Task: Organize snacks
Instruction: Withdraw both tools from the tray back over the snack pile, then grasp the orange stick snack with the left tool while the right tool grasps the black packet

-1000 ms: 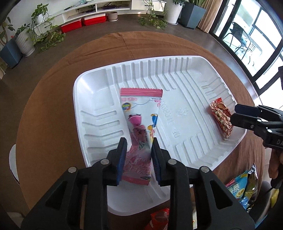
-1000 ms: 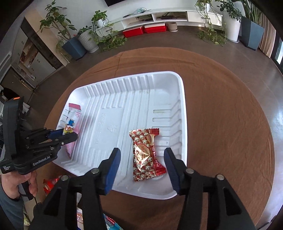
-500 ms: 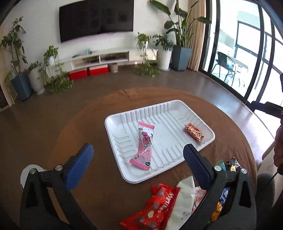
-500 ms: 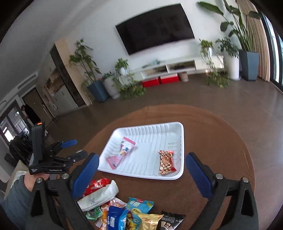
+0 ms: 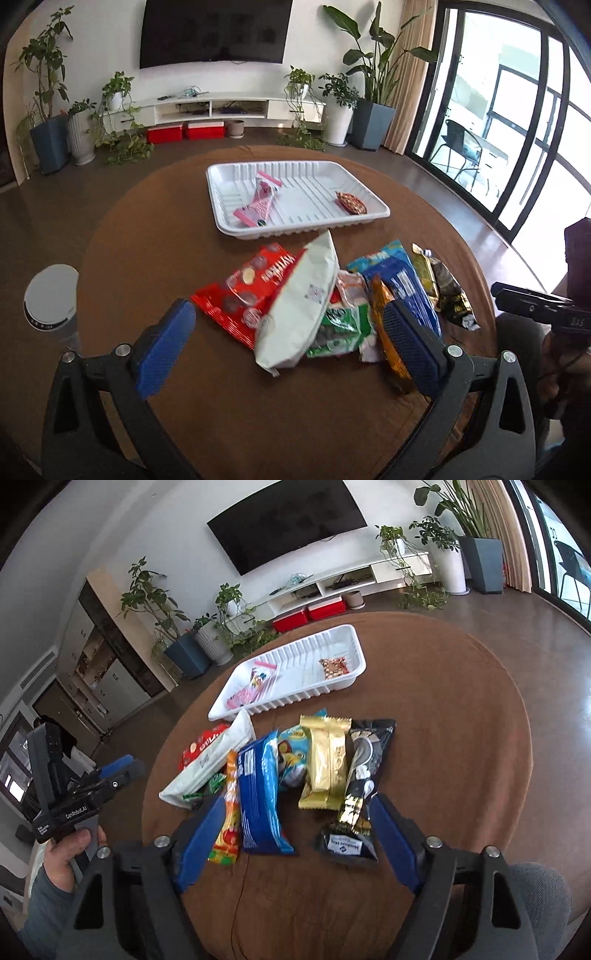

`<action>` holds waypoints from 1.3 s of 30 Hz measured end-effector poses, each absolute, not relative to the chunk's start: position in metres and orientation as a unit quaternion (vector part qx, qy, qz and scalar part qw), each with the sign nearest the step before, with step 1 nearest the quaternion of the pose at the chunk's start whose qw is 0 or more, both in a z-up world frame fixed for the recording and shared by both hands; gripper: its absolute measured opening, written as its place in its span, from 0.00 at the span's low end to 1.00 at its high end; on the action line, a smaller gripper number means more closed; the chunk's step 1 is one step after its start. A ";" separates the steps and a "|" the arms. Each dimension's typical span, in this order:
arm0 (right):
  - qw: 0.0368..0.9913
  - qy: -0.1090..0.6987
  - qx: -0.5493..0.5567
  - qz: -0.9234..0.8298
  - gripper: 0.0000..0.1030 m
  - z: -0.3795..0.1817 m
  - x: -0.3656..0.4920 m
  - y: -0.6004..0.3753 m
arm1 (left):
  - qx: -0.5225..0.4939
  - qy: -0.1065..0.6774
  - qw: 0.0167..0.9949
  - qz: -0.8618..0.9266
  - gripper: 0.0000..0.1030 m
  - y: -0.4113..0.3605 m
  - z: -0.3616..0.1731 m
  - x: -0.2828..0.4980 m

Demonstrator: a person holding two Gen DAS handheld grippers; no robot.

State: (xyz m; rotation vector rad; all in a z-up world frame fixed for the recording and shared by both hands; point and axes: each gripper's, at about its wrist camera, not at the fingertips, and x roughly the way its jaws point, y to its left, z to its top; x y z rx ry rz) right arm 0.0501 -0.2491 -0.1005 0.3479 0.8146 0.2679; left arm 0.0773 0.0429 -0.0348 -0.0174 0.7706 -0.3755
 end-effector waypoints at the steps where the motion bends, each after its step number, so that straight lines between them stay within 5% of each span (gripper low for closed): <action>1: 0.896 0.394 0.158 0.131 0.81 -0.101 0.049 -0.245 | -0.012 0.379 0.907 -0.186 1.00 0.040 -0.040 0.078; 14: 0.890 0.411 0.140 0.143 0.81 -0.119 0.042 -0.215 | -0.033 0.398 0.887 -0.232 0.98 0.031 -0.055 0.063; 16: 0.892 0.407 0.128 0.147 0.75 -0.118 0.042 -0.211 | -0.028 0.395 0.886 -0.239 0.97 0.024 -0.052 0.061; 21: 0.892 0.416 0.124 0.131 0.58 -0.116 0.049 -0.214 | -0.024 0.415 0.871 -0.262 0.61 -0.005 -0.058 0.064; 24: 0.892 0.416 0.124 0.125 0.58 -0.116 0.047 -0.218 | -0.004 0.426 0.863 -0.273 0.58 -0.032 -0.064 0.068; 28: 0.891 0.419 0.124 0.120 0.58 -0.118 0.045 -0.223 | 0.012 0.450 0.848 -0.278 0.41 -0.058 -0.078 0.081; 39: 0.888 0.424 0.132 0.121 0.58 -0.125 0.041 -0.231 | 0.024 0.481 0.838 -0.257 0.37 -0.067 -0.097 0.100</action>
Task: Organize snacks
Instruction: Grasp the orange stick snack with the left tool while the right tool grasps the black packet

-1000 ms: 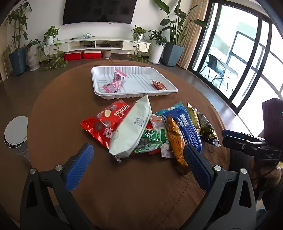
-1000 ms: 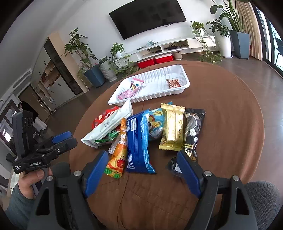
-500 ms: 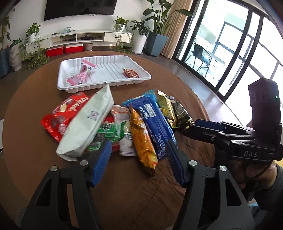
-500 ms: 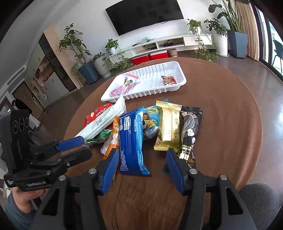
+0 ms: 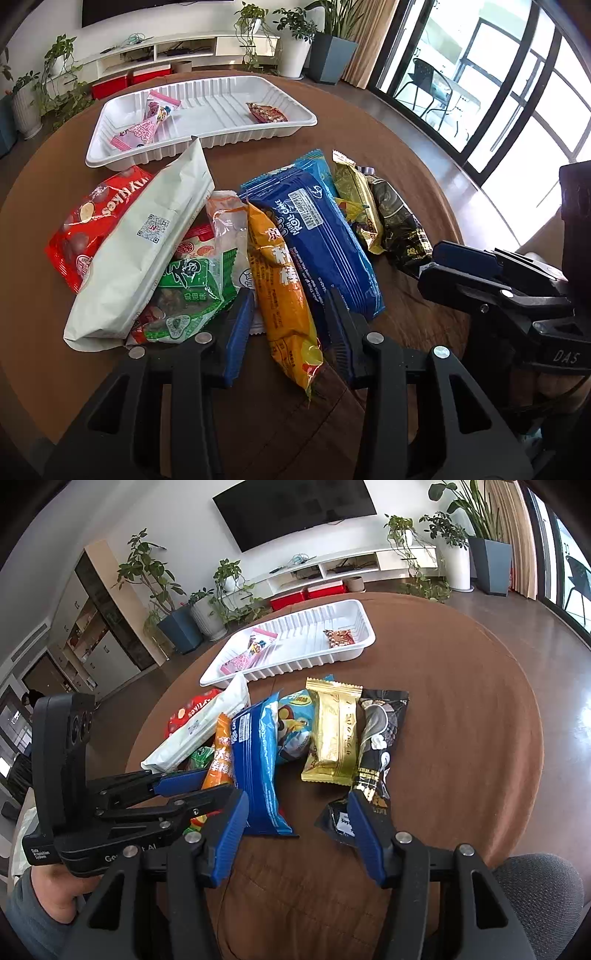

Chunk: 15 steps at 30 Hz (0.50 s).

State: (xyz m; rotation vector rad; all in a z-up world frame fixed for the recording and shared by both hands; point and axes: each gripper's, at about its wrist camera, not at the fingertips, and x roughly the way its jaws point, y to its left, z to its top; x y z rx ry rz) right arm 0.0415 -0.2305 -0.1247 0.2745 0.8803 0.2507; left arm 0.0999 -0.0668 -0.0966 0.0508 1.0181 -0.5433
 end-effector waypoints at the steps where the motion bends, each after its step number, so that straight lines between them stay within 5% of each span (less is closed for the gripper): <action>1: 0.888 0.424 0.132 0.121 0.58 -0.125 0.042 -0.231 | 0.027 0.481 0.838 -0.256 0.37 -0.068 -0.096 0.101; 15: 0.882 0.436 0.122 0.129 0.58 -0.127 0.043 -0.221 | 0.031 0.491 0.829 -0.266 0.19 -0.066 -0.103 0.116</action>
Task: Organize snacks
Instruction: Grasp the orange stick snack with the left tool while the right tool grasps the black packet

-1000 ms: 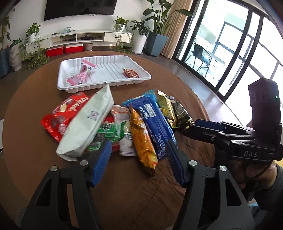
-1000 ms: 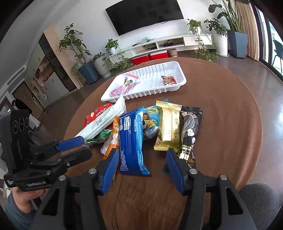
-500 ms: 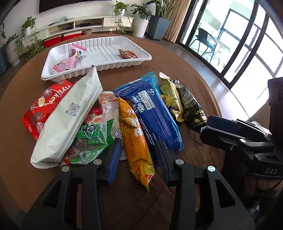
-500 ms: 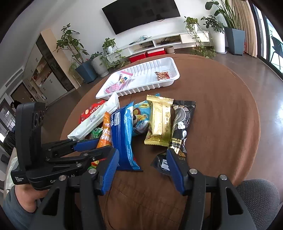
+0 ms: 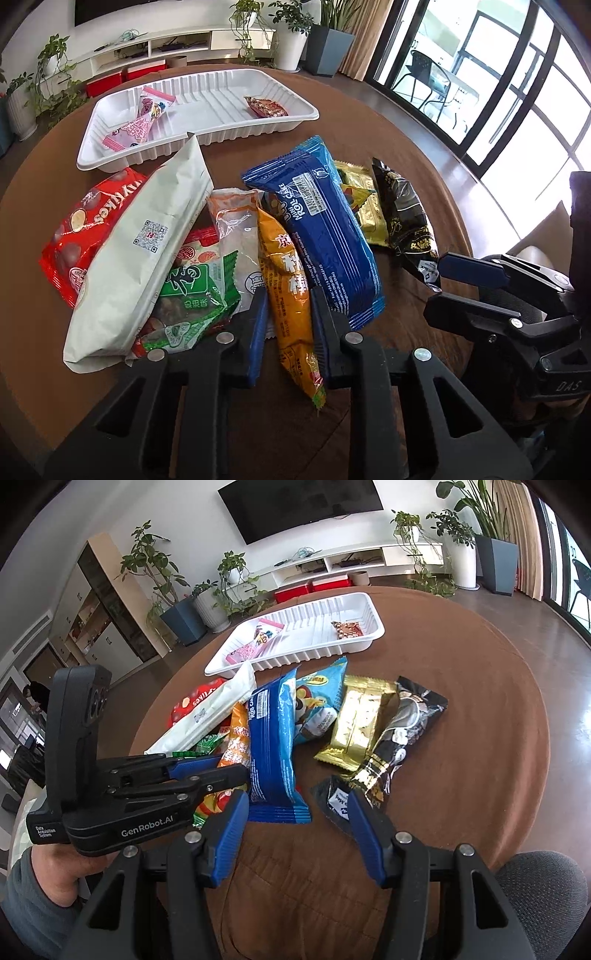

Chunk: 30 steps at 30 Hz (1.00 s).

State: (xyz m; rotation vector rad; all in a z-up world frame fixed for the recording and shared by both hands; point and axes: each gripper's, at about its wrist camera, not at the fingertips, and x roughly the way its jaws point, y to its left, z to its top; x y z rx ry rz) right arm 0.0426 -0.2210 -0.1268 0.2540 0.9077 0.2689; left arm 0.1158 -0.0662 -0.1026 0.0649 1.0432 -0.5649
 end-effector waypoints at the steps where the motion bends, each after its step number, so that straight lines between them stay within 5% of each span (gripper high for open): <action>1: 0.882 0.437 0.120 0.131 0.58 -0.127 0.043 -0.220 | 0.028 0.491 0.828 -0.268 0.18 -0.065 -0.103 0.116; 21: 0.883 0.434 0.158 0.080 0.58 -0.118 0.054 -0.249 | -0.042 0.466 0.836 -0.288 0.15 -0.023 -0.083 0.085; 30: 0.856 0.493 0.156 0.010 0.59 -0.145 0.083 -0.271 | -0.058 0.459 0.835 -0.298 0.15 -0.016 -0.084 0.075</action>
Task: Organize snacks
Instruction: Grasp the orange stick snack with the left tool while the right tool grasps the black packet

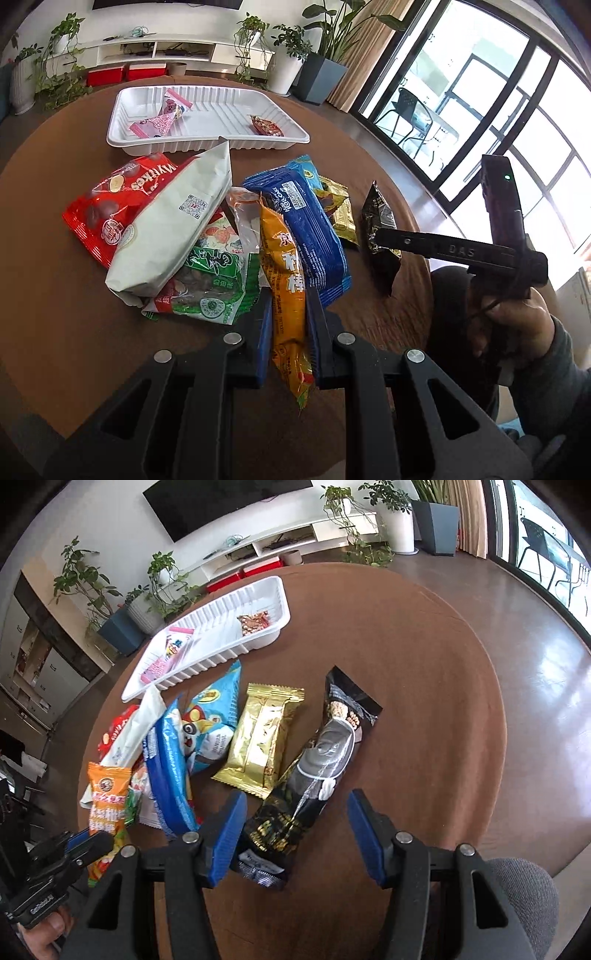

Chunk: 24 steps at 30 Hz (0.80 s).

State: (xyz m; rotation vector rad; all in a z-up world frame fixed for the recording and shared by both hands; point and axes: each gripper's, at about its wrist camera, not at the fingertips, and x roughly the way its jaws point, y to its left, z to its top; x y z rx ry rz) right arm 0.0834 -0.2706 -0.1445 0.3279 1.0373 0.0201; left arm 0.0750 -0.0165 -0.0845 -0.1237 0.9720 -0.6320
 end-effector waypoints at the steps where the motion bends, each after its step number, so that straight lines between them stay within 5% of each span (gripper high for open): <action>1: 0.855 0.497 0.151 0.009 0.58 -0.146 0.089 -0.270 | -0.060 0.458 0.835 -0.298 0.15 -0.015 -0.084 0.074; 9: 0.855 0.508 0.102 0.002 0.53 -0.159 0.102 -0.267 | -0.067 0.459 0.835 -0.296 0.15 -0.009 -0.085 0.074; 17: 0.856 0.506 0.104 0.020 0.26 -0.160 0.096 -0.264 | -0.068 0.461 0.834 -0.296 0.15 -0.011 -0.087 0.072; 24: 0.858 0.498 0.126 0.029 0.23 -0.155 0.089 -0.267 | -0.071 0.460 0.835 -0.295 0.15 -0.009 -0.087 0.072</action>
